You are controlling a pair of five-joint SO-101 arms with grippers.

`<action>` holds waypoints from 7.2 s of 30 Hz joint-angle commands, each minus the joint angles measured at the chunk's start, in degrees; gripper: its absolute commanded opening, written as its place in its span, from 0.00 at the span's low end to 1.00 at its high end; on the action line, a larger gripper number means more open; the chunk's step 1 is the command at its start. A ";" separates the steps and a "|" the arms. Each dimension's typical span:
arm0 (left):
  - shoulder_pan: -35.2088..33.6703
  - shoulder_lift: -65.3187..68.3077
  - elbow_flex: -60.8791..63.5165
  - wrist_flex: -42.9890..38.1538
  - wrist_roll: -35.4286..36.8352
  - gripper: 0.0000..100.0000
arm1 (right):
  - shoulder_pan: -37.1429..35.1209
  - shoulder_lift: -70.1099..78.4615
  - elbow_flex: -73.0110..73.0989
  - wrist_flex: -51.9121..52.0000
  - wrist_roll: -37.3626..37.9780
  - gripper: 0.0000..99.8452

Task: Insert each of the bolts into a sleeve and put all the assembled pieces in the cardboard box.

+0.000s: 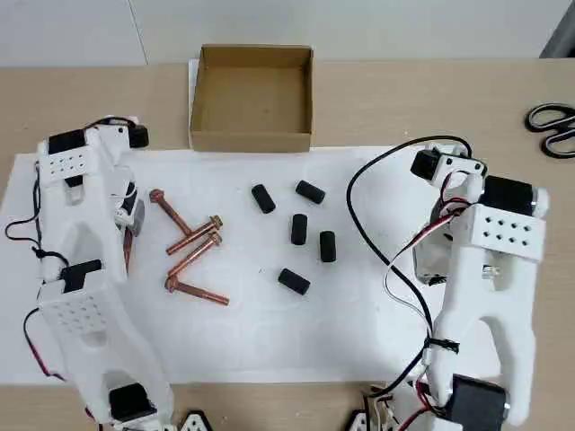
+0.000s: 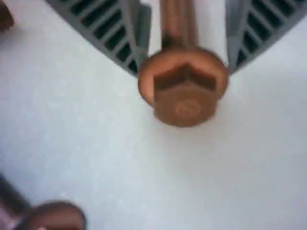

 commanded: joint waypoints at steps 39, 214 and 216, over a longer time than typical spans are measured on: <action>7.65 -6.59 -9.63 7.30 1.49 0.01 | -1.98 -0.40 -2.90 0.48 0.26 0.00; 21.98 -70.24 24.31 -8.53 42.20 0.01 | -44.88 -31.87 13.36 -31.78 -25.23 0.00; 22.07 -74.99 30.81 -12.40 43.78 0.01 | -45.49 -34.86 17.67 -35.03 -22.95 0.00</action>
